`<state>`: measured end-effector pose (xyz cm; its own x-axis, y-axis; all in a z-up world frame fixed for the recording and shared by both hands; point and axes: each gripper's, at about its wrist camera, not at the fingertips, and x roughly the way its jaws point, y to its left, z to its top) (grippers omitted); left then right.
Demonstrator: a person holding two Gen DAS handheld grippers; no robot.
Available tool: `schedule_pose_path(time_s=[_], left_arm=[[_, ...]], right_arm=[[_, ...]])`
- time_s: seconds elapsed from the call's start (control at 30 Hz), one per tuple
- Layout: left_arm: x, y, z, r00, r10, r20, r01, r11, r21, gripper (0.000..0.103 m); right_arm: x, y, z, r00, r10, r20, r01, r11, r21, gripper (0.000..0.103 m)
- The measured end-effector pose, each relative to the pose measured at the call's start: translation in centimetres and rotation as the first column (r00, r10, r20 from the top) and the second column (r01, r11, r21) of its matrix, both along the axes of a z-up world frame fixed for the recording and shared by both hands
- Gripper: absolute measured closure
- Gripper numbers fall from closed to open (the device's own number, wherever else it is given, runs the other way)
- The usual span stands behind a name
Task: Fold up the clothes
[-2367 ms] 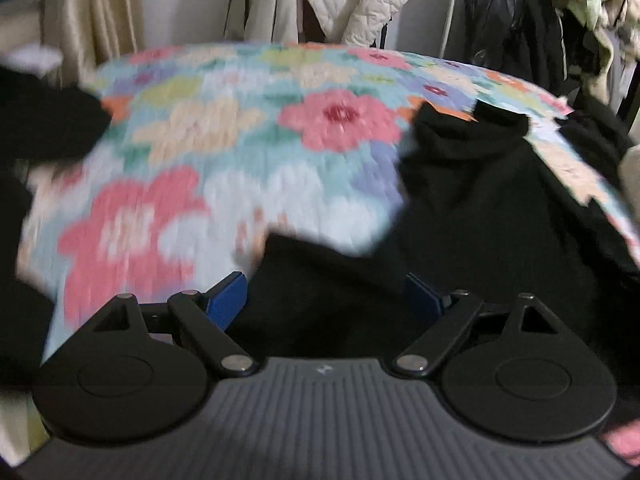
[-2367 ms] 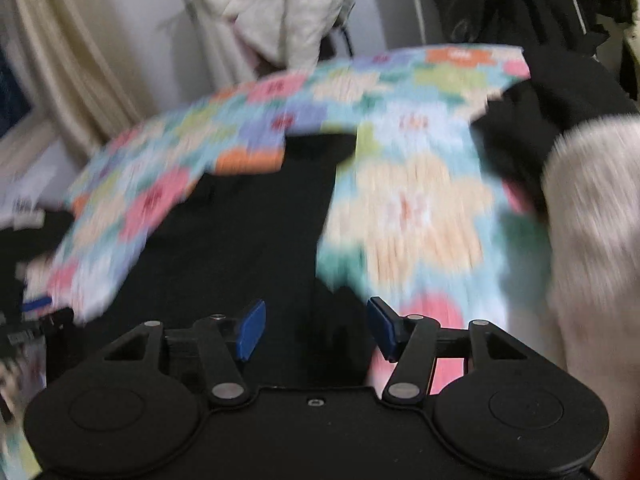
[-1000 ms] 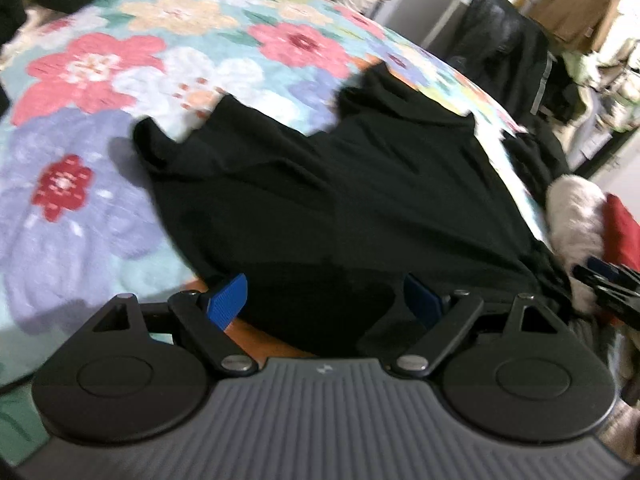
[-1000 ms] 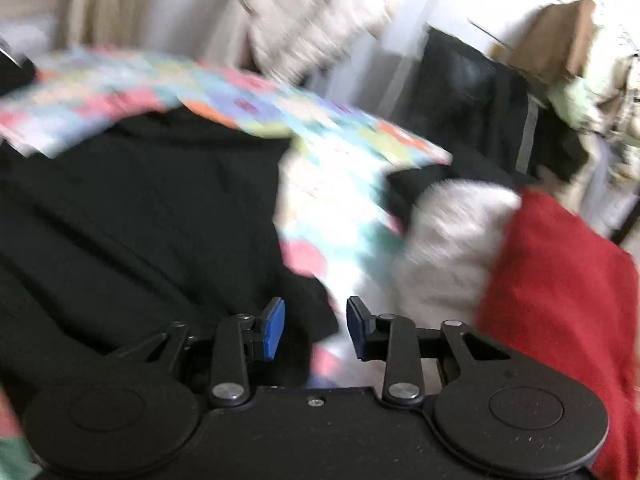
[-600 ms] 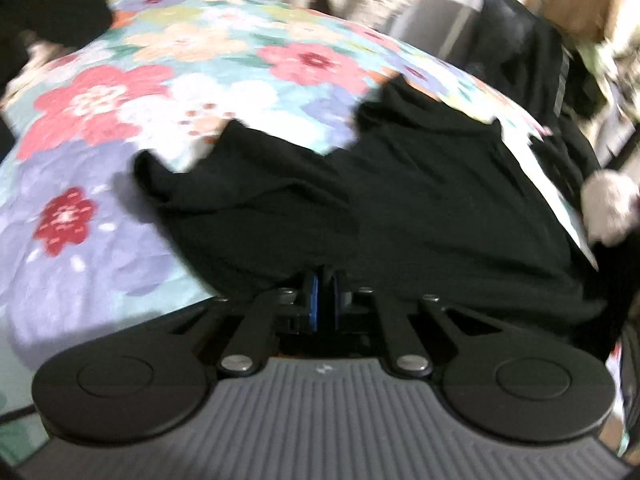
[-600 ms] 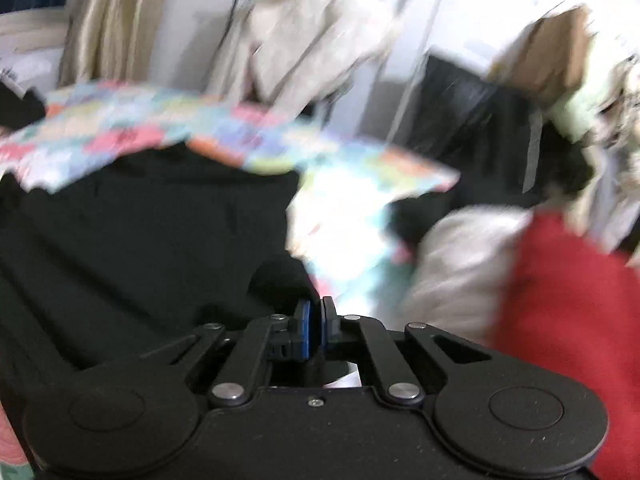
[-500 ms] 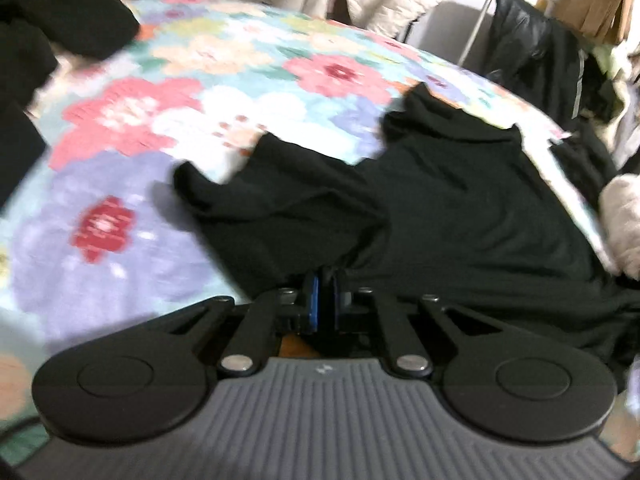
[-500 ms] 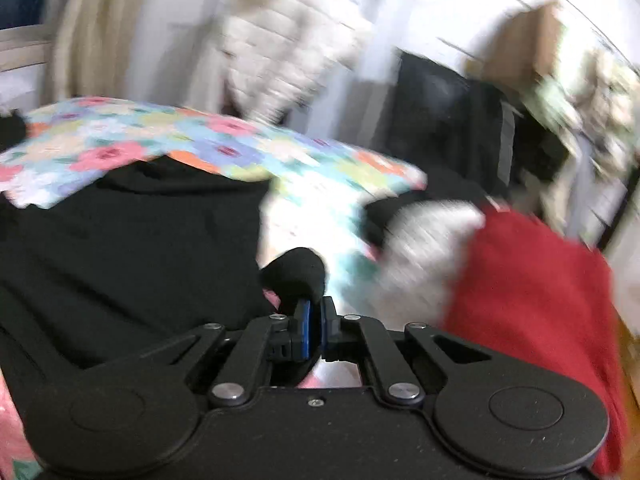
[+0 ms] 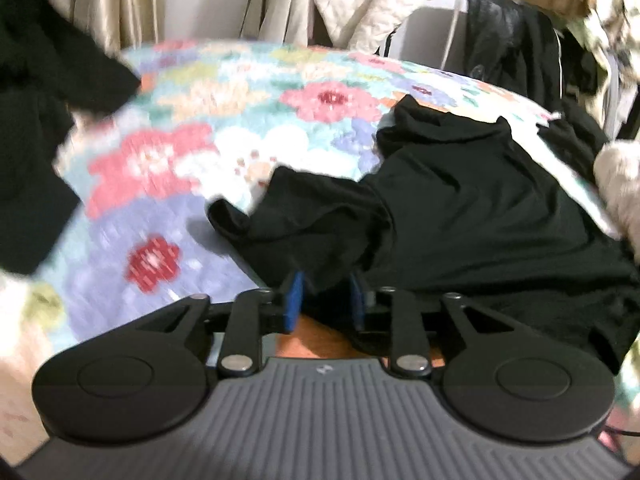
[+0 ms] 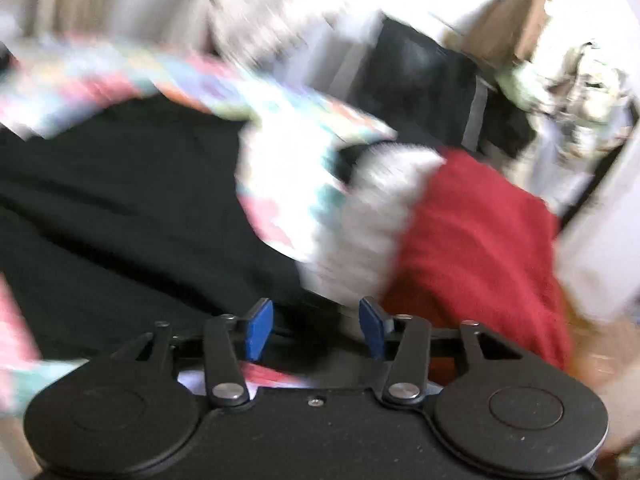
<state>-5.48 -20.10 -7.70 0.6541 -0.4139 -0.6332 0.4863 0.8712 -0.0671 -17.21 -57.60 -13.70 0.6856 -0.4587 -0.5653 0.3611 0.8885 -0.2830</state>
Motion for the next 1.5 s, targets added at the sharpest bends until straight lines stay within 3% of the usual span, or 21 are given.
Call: schedule_pose_path(time_s=[0.1,0.2,0.23,0.33,0.37,0.43,0.5,0.57,0.63,0.7,0.77,0.8,0.83,0.97,1.07,1.2,1.23,1.3,1.4,1.47,1.5], left_arm=[[-0.3,1.2,2.1,0.995,0.043,0.094,-0.048,0.997,0.054,0.071],[0.2,3.8,4.9,0.973,0.155,0.169,-0.164,0.986,0.041,0.069],[0.3,4.9,6.1,0.955,0.216,0.205,-0.227,0.973,0.033,0.069],[0.5,7.5,10.2,0.835,0.384,0.394,-0.441,0.896,0.061,0.06],[0.8,8.4,11.8,0.811,0.4,0.428,-0.471,0.88,0.069,0.059],[1.4,10.0,14.4,0.794,0.416,0.444,-0.486,0.872,0.052,0.059],[2.0,11.2,16.7,0.79,0.417,0.451,-0.484,0.874,0.04,0.058],[2.9,11.7,18.1,0.793,0.403,0.457,-0.481,0.875,0.062,0.054],[4.1,11.1,18.1,0.817,0.363,0.447,-0.463,0.876,0.136,0.051],[4.2,9.2,16.4,0.887,0.273,0.373,-0.376,0.895,0.24,0.051],[2.5,5.7,13.2,0.956,0.096,0.276,-0.183,0.933,0.309,0.051],[1.2,3.6,11.4,0.974,-0.019,0.228,-0.06,0.94,0.335,0.05],[-0.3,1.6,9.6,0.971,-0.128,0.201,0.05,0.934,0.353,0.05],[-5.2,-5.4,3.2,0.876,-0.459,0.15,0.374,0.841,0.39,0.05],[-5.8,-8.5,0.6,0.814,-0.57,0.113,0.49,0.778,0.393,0.05],[-5.2,-10.8,-1.3,0.75,-0.653,0.108,0.549,0.704,0.451,0.05],[-4.9,-10.9,-1.6,0.737,-0.67,0.092,0.569,0.688,0.45,0.055],[-4.8,-11.3,-1.5,0.717,-0.696,0.047,0.618,0.665,0.42,0.097],[-5.2,-11.6,-0.4,0.73,-0.679,0.078,0.584,0.679,0.445,0.1],[-5.4,-10.6,1.5,0.746,-0.656,0.116,0.564,0.714,0.415,0.1],[-5.2,-9.9,2.5,0.761,-0.637,0.122,0.554,0.737,0.387,0.1]], right_arm=[[-2.0,1.2,2.0,0.986,0.115,0.118,-0.141,0.96,0.241,0.05],[-3.6,1.2,3.7,0.974,0.159,0.162,-0.209,0.905,0.37,0.049],[-4.3,1.0,4.3,0.971,0.165,0.172,-0.222,0.891,0.395,0.049],[-6.1,-0.4,6.1,0.963,0.174,0.204,-0.253,0.84,0.48,0.049],[-6.8,-1.0,6.7,0.961,0.176,0.215,-0.264,0.816,0.515,0.049],[-8.6,-0.8,7.0,0.959,0.172,0.223,-0.271,0.785,0.557,0.049],[-11.4,1.1,8.3,0.966,0.161,0.201,-0.248,0.793,0.557,0.049],[-12.1,1.0,9.0,0.964,0.172,0.203,-0.259,0.775,0.576,0.049],[-12.8,0.6,9.4,0.955,0.184,0.232,-0.292,0.722,0.627,0.049],[-13.0,-0.1,9.4,0.941,0.188,0.283,-0.337,0.627,0.703,0.049],[-12.8,-0.1,9.2,0.932,0.198,0.305,-0.361,0.605,0.71,0.044],[-12.7,0.4,9.1,0.934,0.209,0.29,-0.355,0.637,0.684,0.042],[-12.0,1.6,8.5,0.942,0.236,0.24,-0.336,0.707,0.623,0.042],[-6.6,7.7,2.4,0.936,0.351,0.013,-0.338,0.889,0.309,0.043],[-3.0,11.1,-1.8,0.886,0.455,-0.087,-0.442,0.887,0.135,0.046],[1.1,11.9,-5.1,0.861,0.485,-0.151,-0.464,0.872,0.154,0.046],[1.7,12.0,-5.6,0.856,0.489,-0.168,-0.471,0.871,0.141,0.045],[2.3,12.5,-6.5,0.837,0.508,-0.204,-0.506,0.86,0.067,0.045],[2.9,12.1,-7.0,0.819,0.53,-0.217,-0.538,0.842,0.026,0.049],[3.3,11.2,-6.7,0.81,0.553,-0.196,-0.547,0.833,0.086,0.098],[3.5,10.5,-6.3,0.809,0.562,-0.172,-0.543,0.826,0.15,0.098]])
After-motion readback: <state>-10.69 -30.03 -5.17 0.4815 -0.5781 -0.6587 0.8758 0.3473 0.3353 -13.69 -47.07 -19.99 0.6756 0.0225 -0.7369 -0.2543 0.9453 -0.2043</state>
